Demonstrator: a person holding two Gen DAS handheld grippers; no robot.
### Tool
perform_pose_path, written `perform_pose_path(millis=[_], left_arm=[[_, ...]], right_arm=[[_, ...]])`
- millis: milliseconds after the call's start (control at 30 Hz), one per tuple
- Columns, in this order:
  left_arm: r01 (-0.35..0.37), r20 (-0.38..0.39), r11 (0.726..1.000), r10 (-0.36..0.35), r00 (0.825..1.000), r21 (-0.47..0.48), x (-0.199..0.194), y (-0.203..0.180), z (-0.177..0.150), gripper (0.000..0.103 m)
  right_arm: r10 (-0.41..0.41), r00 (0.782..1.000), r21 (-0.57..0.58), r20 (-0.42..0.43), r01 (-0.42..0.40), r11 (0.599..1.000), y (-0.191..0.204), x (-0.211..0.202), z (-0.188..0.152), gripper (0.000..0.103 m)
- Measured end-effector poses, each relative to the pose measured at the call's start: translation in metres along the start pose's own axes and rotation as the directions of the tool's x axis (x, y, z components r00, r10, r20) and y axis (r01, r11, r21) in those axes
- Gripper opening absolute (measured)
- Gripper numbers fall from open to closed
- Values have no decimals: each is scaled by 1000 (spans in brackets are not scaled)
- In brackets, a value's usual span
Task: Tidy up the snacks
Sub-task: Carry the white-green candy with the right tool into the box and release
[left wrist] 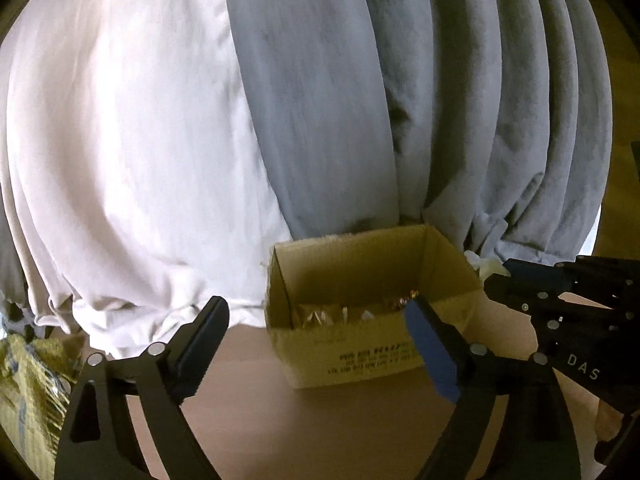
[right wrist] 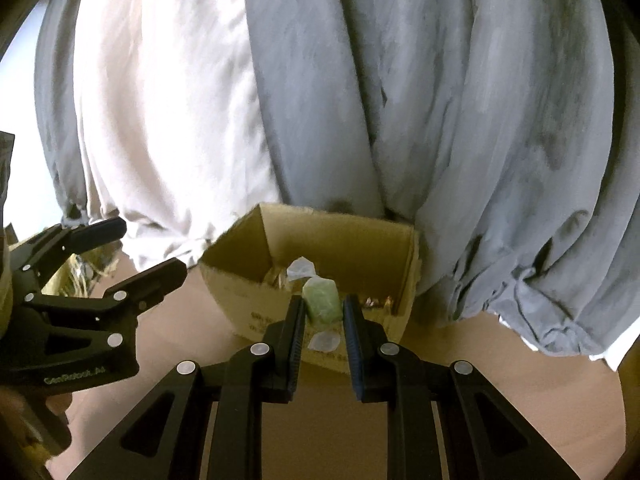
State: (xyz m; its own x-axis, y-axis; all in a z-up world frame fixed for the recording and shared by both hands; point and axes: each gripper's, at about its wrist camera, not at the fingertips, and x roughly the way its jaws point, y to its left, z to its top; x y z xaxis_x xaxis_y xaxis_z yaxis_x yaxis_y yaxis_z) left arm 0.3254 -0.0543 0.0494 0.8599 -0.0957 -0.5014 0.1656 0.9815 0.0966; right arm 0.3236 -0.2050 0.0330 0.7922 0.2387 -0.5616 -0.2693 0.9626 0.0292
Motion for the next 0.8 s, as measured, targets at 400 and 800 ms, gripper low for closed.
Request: perform_pose_path(millis=[400,800], left_arm=[[-33,26,999,33,999,3,25,14,35,103],[-73,34,997,74,997,-21,44,30,50,103]], right_arm=[[-27,999,13,27,27,1000,-9,23,39,21],[-46,999,20,-12,47,999,-15,66,66,21]])
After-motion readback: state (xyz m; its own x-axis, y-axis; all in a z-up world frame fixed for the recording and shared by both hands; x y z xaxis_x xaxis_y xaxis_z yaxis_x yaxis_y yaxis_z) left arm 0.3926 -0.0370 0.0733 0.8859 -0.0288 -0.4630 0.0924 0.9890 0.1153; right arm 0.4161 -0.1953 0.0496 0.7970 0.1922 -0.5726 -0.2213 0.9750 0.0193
